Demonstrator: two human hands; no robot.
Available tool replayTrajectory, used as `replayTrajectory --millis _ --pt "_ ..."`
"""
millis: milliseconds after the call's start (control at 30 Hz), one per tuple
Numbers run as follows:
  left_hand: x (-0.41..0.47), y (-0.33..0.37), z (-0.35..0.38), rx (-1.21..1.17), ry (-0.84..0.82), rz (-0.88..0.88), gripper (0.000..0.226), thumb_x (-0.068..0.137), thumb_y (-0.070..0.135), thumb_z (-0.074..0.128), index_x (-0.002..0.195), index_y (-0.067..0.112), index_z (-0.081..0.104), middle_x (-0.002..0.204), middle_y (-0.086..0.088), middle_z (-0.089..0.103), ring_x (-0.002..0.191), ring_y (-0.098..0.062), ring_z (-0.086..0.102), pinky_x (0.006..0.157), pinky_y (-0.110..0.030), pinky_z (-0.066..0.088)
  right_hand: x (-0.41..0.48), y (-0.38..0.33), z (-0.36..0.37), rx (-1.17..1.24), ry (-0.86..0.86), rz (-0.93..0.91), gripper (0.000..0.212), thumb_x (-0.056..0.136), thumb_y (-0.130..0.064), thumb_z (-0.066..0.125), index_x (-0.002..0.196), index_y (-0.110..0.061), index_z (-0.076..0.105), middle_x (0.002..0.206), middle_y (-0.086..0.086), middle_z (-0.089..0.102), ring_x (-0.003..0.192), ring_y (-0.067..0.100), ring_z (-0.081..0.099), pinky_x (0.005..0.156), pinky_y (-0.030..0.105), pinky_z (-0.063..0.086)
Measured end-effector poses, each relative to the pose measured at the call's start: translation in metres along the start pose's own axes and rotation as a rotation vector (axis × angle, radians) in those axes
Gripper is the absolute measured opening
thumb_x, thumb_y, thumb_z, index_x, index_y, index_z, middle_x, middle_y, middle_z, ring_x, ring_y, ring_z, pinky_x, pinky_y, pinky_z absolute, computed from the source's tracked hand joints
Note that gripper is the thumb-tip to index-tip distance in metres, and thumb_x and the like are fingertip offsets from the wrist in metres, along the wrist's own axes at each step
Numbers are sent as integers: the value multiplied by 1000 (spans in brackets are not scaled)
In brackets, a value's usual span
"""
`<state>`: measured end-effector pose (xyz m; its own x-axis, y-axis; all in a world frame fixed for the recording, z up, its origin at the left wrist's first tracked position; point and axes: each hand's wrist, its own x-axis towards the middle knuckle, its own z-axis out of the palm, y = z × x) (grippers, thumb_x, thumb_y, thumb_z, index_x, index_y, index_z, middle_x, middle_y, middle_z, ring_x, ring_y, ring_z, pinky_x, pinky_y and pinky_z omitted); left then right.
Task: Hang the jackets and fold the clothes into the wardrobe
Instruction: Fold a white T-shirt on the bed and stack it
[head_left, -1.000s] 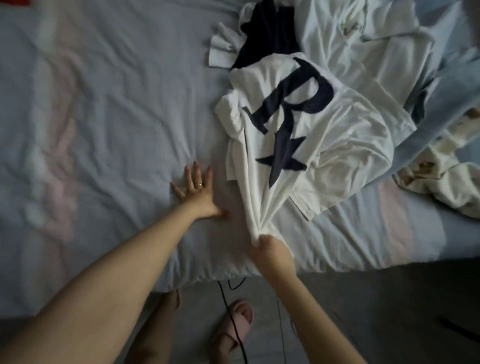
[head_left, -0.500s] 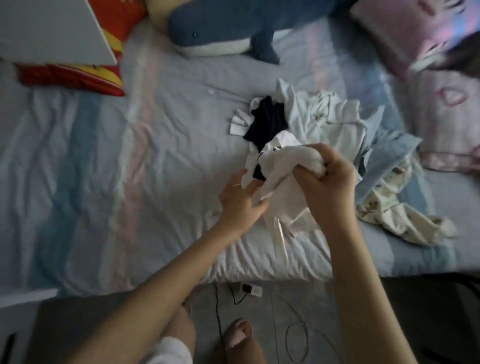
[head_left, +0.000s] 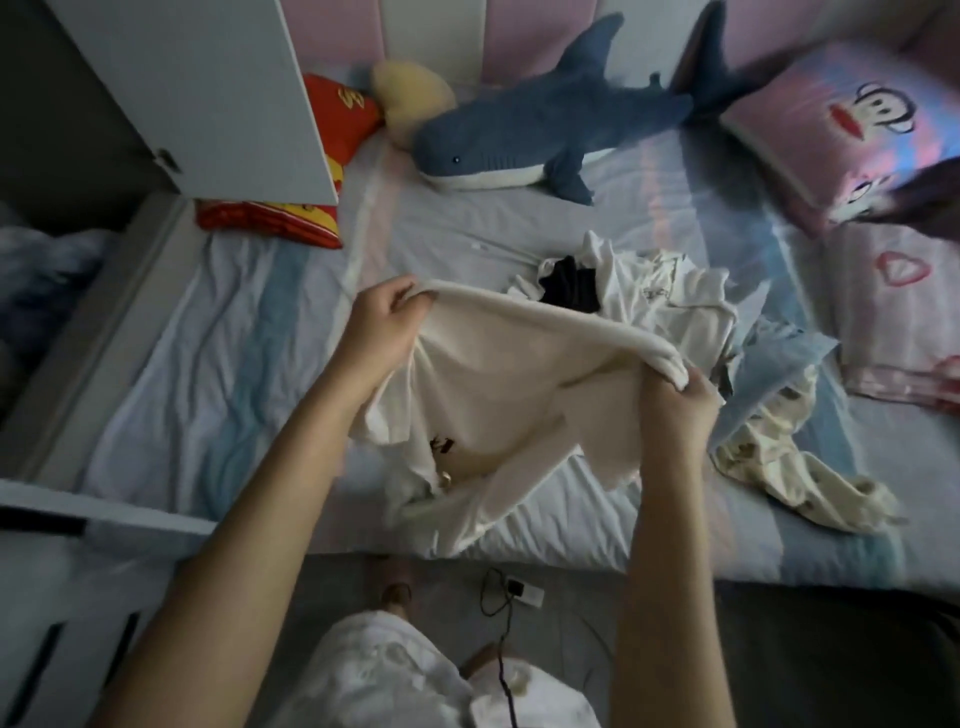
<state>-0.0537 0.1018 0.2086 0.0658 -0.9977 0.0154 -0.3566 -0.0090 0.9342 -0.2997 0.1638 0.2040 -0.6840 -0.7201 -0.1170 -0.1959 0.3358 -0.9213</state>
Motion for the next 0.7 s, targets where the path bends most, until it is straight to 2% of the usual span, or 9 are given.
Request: replayTrajectory --millis 100,200,267,300,400,501,567,601,701 --pt "-4 8 -21 -65 35 -195 12 91 21 54 83 15 59 75 -6 49 72 -13 46 58 -24 35 -15 0 9 123 -176 142 17 91 -17 51 93 -11 66 74 0 61 75 15 55 64 27 42" --pt "0 19 -56 -289 51 -414 22 89 29 55 82 14 69 79 -5 68 75 -20 64 69 -27 47 -29 -13 35 358 -411 130 25 96 -12 47 115 -17 62 95 -1 66 90 13 59 77 26 45" --pt "7 26 -75 -491 -33 -500 26 88 35 56 91 15 73 92 -6 74 89 -22 69 83 -31 51 -32 -21 58 476 -580 93 47 96 -20 54 140 -25 42 125 -8 58 114 8 54 101 33 39" --pt "15 29 -86 -587 -65 -509 29 87 36 57 98 14 73 98 -8 73 96 -23 68 89 -32 51 -32 -29 73 486 -662 67 72 90 -29 63 149 -31 23 141 -12 45 127 6 45 110 35 32" --pt "33 44 -89 -768 -87 -494 32 90 37 55 105 13 71 98 -6 73 95 -19 69 82 -27 54 -34 -36 112 268 -945 -33 126 66 -32 82 147 -42 -15 157 -17 -9 144 7 6 115 36 22" --pt "54 56 -83 -990 -68 -484 26 95 31 46 91 12 64 80 -5 67 72 -16 65 62 -20 53 -52 -23 159 -104 -1230 -12 139 49 -45 91 151 -39 -4 156 -14 5 141 9 19 112 39 33" --pt "69 53 -84 -1125 -57 -504 23 96 26 43 82 14 57 72 -2 55 59 -12 55 54 -20 47 -69 -8 191 -265 -1296 -22 119 46 -53 91 146 -24 32 144 -2 46 130 16 47 102 39 46" --pt "78 50 -86 -1150 -40 -523 22 96 27 42 80 17 54 72 0 49 56 -10 50 50 -20 43 -79 -2 204 -320 -1250 -40 96 57 -44 89 138 -17 44 134 2 56 123 19 54 99 35 46" --pt "92 30 -92 -1054 21 -521 20 96 32 41 84 20 53 74 -1 46 58 -14 47 48 -22 42 -92 23 220 -472 -883 9 32 89 -13 59 118 0 60 118 19 63 112 31 58 80 28 41"
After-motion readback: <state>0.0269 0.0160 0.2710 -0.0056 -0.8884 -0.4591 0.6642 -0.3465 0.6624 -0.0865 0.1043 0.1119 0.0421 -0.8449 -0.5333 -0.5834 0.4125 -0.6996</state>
